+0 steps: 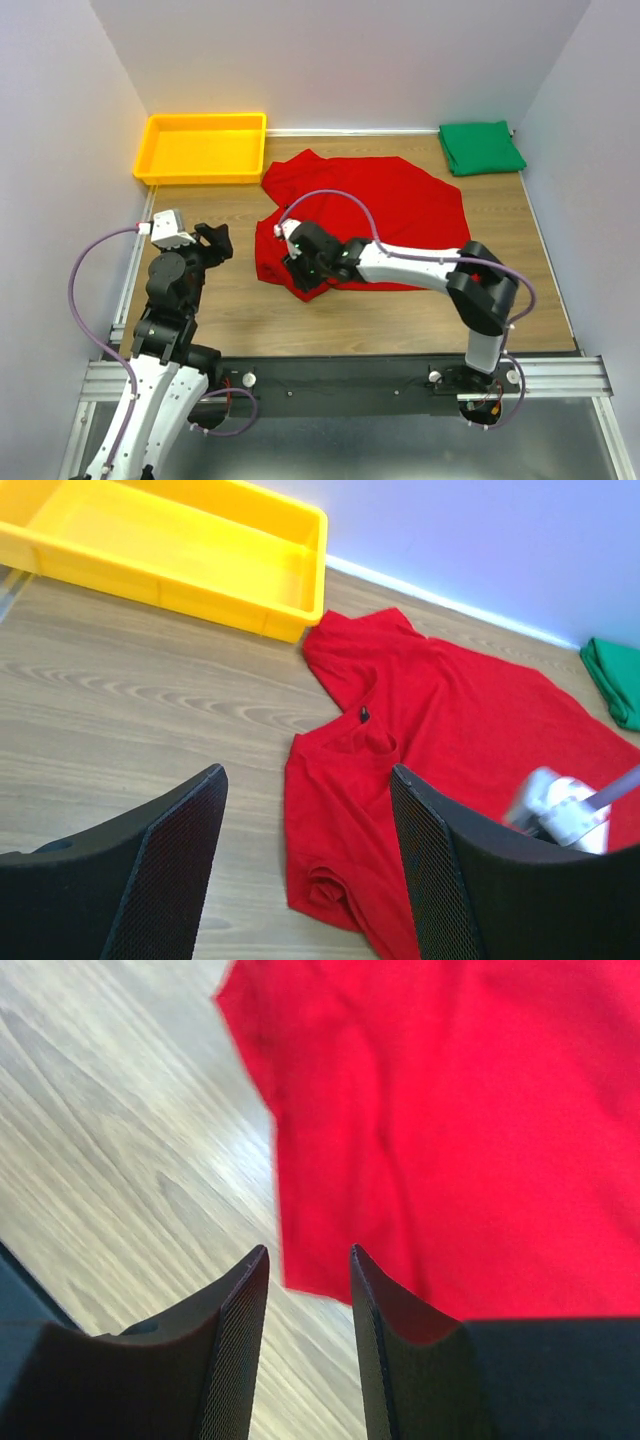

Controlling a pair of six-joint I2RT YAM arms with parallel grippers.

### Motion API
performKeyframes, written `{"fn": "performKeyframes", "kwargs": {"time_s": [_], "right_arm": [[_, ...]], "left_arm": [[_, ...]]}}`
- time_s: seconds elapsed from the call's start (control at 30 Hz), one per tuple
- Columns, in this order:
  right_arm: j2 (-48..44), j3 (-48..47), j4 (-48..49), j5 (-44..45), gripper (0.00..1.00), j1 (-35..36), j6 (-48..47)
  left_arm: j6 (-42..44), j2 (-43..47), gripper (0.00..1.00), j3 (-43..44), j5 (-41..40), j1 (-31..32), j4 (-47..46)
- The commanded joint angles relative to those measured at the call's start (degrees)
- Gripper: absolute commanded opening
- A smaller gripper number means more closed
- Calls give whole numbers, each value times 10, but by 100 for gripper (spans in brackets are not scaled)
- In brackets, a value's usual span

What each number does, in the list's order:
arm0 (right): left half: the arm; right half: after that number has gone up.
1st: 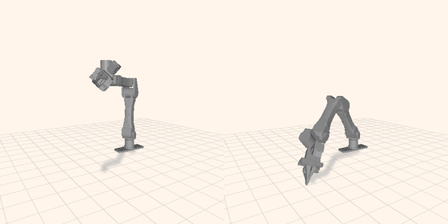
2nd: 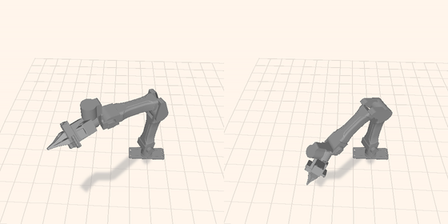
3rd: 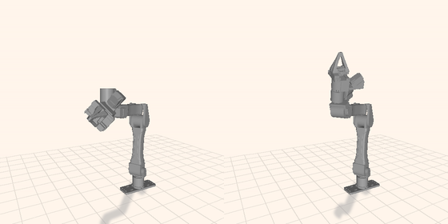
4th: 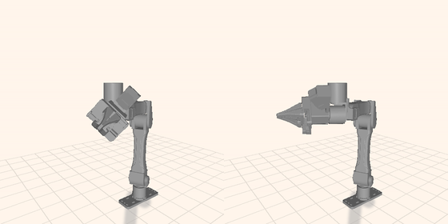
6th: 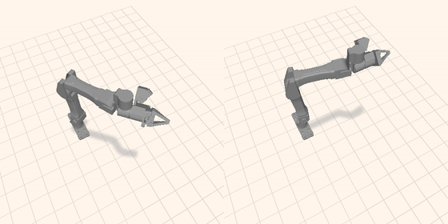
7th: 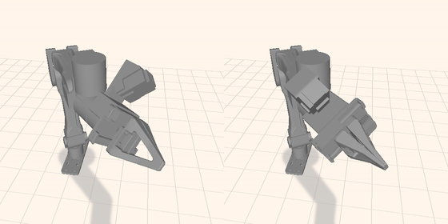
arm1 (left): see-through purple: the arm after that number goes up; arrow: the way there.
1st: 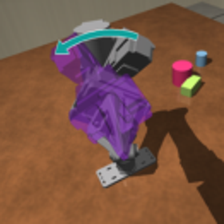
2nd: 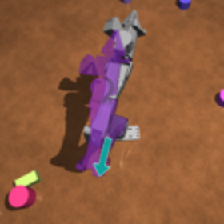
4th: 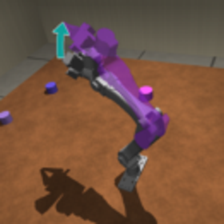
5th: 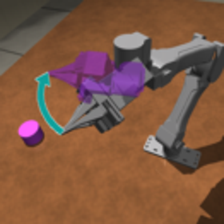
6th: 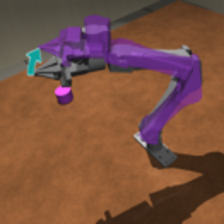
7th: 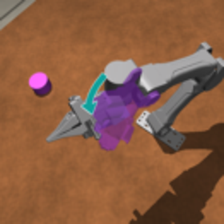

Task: Fold and stack the t-shirts
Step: Flatten the tshirt out

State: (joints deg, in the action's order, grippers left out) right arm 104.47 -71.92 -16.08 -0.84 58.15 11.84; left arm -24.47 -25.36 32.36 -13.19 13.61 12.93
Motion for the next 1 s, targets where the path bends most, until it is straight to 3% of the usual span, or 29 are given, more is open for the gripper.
{"fn": "performKeyframes", "kwargs": {"time_s": [0.0,0.4,0.73,0.9,0.97], "right_arm": [[56,-60,-53,68,44,35,-29],[149,-122,-86,187,30,84,-26],[166,-122,-98,151,28,90,-33],[154,-106,-106,139,1,91,-36],[127,-98,-111,132,1,92,-37]], "left_arm": [[-12,29,74,-7,-65,-3,-4],[-15,52,73,-12,-61,-2,-7],[-13,48,73,-15,-54,-2,-13],[-12,46,72,-15,-53,-2,-13],[-12,45,72,-15,-52,-3,-12]]}}
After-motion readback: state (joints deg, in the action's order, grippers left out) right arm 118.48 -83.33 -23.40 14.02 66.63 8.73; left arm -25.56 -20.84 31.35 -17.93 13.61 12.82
